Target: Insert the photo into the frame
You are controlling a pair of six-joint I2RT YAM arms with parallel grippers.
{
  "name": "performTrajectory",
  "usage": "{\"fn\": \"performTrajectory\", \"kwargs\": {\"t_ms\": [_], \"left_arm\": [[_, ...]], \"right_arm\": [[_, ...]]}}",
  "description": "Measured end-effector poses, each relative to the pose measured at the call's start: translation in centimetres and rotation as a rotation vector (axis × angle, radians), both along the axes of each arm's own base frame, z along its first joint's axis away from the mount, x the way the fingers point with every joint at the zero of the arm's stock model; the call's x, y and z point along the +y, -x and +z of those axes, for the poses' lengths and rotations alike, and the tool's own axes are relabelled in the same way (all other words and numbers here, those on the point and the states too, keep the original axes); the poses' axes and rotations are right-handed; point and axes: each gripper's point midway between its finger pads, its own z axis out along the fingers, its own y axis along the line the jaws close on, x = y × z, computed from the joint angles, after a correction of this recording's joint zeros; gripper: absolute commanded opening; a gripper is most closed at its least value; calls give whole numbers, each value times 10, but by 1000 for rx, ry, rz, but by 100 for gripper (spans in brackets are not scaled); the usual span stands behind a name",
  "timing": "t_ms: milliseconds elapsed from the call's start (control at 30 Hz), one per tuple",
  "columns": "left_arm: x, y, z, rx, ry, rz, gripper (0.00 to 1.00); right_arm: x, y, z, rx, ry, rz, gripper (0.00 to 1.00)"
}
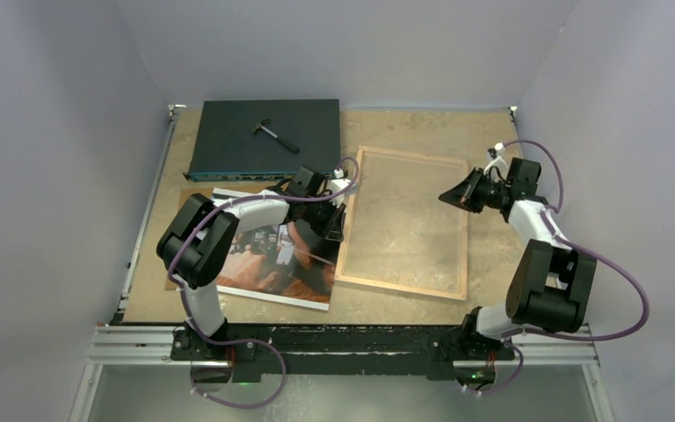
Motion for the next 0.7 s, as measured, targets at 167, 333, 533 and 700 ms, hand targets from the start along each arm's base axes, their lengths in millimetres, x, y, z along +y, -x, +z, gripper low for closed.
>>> {"fn": "performTrajectory", "kwargs": {"t_ms": [167,333,533,700], "left_arm": [[0,0,0,0,0,0,0],[0,0,0,0,1,0,0],[0,0,0,-1,1,0,0],[-1,0,0,2,3,-2,0]], "right_arm": [[1,1,-3,8,-3,8,0],[3,1,-1,3,-14,17,0],[8,2,2,-9,-44,35,0],[15,3,9,-14,-104,51,0]]}}
